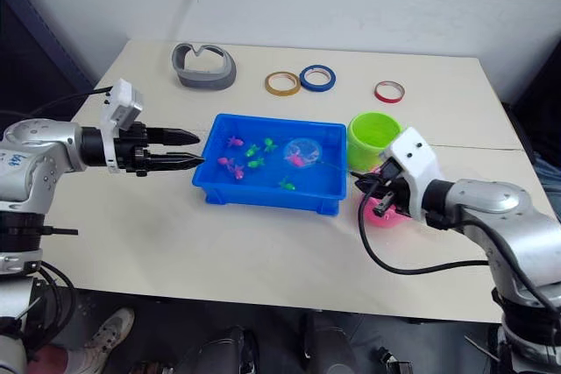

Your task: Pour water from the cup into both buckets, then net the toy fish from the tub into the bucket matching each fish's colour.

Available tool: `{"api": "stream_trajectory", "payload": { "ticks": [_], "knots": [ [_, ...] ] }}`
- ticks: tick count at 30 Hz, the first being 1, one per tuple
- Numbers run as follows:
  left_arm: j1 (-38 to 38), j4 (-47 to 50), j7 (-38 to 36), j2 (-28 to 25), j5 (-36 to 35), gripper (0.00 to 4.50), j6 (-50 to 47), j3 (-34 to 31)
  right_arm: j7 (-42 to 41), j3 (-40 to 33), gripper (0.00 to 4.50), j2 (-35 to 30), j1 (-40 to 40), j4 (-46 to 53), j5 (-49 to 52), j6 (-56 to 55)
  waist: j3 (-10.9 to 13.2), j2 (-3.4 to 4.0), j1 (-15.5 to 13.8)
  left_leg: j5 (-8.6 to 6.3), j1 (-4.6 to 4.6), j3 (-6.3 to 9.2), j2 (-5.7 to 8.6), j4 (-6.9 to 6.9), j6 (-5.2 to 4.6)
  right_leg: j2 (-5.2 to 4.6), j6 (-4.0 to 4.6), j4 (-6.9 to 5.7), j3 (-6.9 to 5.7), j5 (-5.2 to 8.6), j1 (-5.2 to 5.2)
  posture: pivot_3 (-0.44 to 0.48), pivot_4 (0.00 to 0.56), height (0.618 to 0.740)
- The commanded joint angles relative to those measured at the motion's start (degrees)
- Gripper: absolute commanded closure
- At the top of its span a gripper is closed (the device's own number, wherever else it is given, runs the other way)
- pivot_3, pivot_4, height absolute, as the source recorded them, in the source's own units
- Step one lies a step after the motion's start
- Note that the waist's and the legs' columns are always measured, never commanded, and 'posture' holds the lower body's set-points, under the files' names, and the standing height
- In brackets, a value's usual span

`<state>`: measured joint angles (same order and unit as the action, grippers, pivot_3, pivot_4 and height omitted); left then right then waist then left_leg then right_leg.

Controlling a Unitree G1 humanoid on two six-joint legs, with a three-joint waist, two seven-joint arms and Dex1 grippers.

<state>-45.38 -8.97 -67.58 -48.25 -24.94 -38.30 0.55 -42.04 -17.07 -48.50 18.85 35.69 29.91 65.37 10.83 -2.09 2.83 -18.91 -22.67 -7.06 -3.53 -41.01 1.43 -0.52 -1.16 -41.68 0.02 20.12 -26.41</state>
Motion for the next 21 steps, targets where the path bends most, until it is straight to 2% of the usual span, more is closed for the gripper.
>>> {"api": "stream_trajectory", "payload": {
  "ticks": [1, 5, 8, 12, 21],
  "knots": [
    [-3.17, -2.52, -1.79, 1.03, 0.93, 1.48, 2.43, 0.72, -0.77, -10.77, 4.50, -3.07, -3.38, 4.23, 2.55, 1.62, -0.01, -0.01, -0.17, 0.00, -0.01, 0.00, 0.00, 0.01, 0.00, 0.00, 0.00, 0.02, 0.00, 0.00, 0.00, 0.000, 0.150, 0.693],
    [-5.72, -6.49, -3.42, 2.73, 2.21, 1.48, 4.60, 2.03, -0.77, -17.75, 4.50, -5.17, -6.63, 6.27, 4.66, 3.22, 0.00, -0.01, 0.02, 0.00, 0.00, -0.01, -0.01, 0.00, 0.00, 0.01, 0.00, 0.04, -0.01, 0.00, 0.01, 0.000, 0.150, 0.693],
    [-9.12, -11.15, -5.25, 5.47, 3.91, 1.48, 7.54, 4.19, -1.63, -24.85, 4.50, -7.89, -12.97, 8.22, 2.91, 4.43, 0.00, 0.00, -0.30, 0.02, 0.00, 0.02, 0.00, 0.01, 0.02, 0.02, 0.00, 0.01, -0.01, 0.00, 0.01, 0.000, 0.150, 0.693],
    [-12.66, -16.70, -7.35, 7.66, 5.90, 1.48, 10.48, 5.42, -1.76, -29.80, 4.50, -9.11, -20.09, 10.68, 1.26, 3.84, 0.00, -0.01, -0.73, 0.02, -0.02, 0.02, 0.00, 0.02, 0.02, 0.04, -0.02, 0.08, 0.00, 0.01, 0.02, 0.000, 0.150, 0.693],
    [-17.82, -26.18, -10.34, 10.95, 9.63, 1.48, 15.96, 6.42, -1.51, -33.07, 4.50, -9.89, -34.86, 16.75, -7.68, -3.31, -0.01, 0.00, -0.66, 0.02, 0.01, 0.01, -0.01, 0.03, 0.04, 0.07, -0.04, 0.07, 0.01, 0.02, 0.03, 0.000, 0.150, 0.693]
  ]
}}
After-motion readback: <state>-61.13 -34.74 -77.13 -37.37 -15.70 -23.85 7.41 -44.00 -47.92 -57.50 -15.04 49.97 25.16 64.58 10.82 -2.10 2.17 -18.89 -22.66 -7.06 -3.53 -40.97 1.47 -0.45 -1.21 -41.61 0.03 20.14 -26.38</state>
